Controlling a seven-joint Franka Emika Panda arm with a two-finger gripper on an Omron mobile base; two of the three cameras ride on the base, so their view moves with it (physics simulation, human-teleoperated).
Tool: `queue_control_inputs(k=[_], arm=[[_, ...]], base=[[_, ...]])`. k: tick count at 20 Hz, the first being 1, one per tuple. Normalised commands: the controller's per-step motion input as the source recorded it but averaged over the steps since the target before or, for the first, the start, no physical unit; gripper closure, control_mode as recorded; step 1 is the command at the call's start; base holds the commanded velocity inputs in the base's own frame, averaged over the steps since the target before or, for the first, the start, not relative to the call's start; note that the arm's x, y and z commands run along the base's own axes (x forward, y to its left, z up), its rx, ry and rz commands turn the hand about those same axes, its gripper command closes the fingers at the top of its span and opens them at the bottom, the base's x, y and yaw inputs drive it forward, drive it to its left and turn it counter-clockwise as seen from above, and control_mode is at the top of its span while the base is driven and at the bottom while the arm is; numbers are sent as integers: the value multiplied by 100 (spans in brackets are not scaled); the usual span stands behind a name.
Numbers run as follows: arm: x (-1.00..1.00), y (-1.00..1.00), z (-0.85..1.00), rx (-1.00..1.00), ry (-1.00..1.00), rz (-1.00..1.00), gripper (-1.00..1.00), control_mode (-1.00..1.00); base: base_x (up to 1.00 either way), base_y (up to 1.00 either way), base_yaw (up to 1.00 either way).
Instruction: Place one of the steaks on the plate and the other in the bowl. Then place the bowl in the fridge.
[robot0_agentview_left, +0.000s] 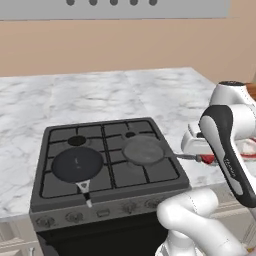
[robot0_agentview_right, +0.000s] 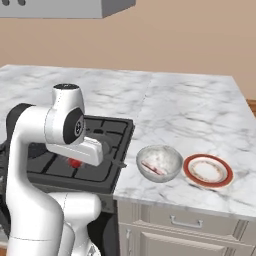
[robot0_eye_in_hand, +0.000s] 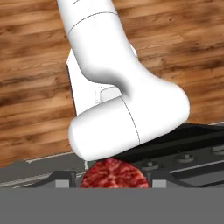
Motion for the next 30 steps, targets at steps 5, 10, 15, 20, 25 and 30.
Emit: queue_control_inputs(k=[5,10,15,20,25,30], arm=[[0,0,0,0,0,0,100,100],[0,0,0,0,0,0,100,100],[0,0,0,0,0,0,100,100],[0,0,0,0,0,0,100,100],[64,-39,0,0,1,18,100,-100],[100,-43,0,1,4,45,100,-100]], base=[[0,-88,0],[0,-83,1],[1,-74,1],[13,-39,1],[0,0,0],[0,0,0]])
